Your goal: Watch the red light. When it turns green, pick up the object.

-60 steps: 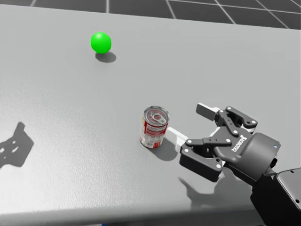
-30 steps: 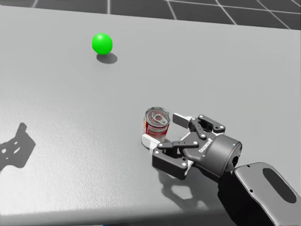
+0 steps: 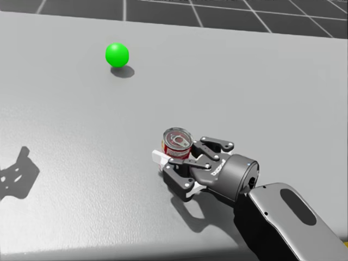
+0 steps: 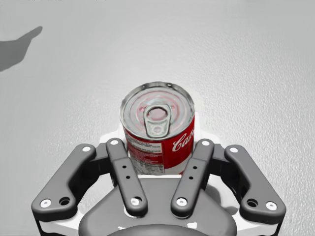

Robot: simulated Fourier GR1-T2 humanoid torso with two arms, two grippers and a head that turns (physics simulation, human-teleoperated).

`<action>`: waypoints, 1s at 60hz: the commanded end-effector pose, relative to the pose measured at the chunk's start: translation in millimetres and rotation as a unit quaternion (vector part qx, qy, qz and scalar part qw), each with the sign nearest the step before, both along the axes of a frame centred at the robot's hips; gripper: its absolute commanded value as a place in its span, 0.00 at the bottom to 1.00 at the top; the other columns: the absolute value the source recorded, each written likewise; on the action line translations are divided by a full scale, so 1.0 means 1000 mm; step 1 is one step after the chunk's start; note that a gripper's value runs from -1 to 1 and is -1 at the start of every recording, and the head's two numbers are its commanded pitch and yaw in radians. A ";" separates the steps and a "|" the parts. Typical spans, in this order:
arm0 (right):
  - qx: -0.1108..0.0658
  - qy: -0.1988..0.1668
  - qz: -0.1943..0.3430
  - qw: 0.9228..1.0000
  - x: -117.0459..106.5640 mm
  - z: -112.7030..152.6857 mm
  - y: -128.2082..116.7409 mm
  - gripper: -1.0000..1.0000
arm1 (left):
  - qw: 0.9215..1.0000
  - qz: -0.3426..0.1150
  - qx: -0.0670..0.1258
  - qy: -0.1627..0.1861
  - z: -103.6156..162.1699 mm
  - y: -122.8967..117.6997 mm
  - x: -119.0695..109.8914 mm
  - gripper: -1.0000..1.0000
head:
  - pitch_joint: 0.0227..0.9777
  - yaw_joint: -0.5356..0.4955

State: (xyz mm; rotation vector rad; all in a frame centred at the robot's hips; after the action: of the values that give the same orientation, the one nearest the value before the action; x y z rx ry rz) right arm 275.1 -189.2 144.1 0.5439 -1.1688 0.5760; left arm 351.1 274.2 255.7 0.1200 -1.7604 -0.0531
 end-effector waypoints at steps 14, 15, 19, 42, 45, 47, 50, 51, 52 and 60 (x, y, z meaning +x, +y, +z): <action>-0.006 0.018 -0.024 1.000 -0.001 -0.010 -0.003 1.00 | 1.000 -0.006 0.002 0.002 -0.001 -0.001 0.001 0.00 | 0.69 0.32; -0.006 0.018 -0.024 1.000 -0.001 -0.010 -0.003 1.00 | 1.000 -0.006 0.002 0.003 -0.001 -0.001 0.001 0.00 | 0.68 0.32; -0.006 0.017 -0.025 1.000 -0.001 -0.010 -0.003 1.00 | 1.000 -0.006 0.002 0.003 -0.002 -0.002 0.001 0.00 | 0.62 0.31; -0.008 0.006 -0.026 1.000 -0.001 -0.008 -0.003 1.00 | 1.000 -0.006 0.002 0.003 -0.002 -0.002 0.001 0.00 | 0.44 0.31; -0.009 -0.005 -0.030 1.000 0.000 -0.001 -0.004 1.00 | 1.000 -0.006 0.002 0.003 -0.002 -0.002 0.001 0.00 | 0.44 0.31; -0.006 -0.015 -0.032 0.999 0.001 0.009 -0.005 1.00 | 1.000 -0.006 0.002 0.003 -0.002 -0.002 0.001 0.00 | 0.44 0.31; -0.003 -0.022 -0.035 0.999 0.002 0.018 -0.006 1.00 | 1.000 -0.006 0.002 0.003 -0.002 -0.002 0.001 0.00 | 0.44 0.31; -0.003 -0.026 -0.036 0.999 0.003 0.021 -0.007 1.00 | 1.000 -0.006 0.002 0.003 -0.002 -0.002 0.001 0.00 | 0.44 0.31; 0.000 -0.035 -0.040 0.999 0.004 0.031 -0.007 1.00 | 1.000 -0.006 0.002 0.003 -0.002 -0.002 0.001 0.00 | 0.44 0.31; 0.009 -0.073 -0.056 0.996 0.012 0.073 -0.010 1.00 | 1.000 -0.006 0.002 0.003 -0.002 -0.002 0.001 0.00 | 0.44 0.31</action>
State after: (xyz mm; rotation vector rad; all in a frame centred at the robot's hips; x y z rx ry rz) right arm 264.4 -195.7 166.6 0.5404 -1.1908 0.5901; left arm 352.0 272.6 254.3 0.1127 -1.7557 -0.0663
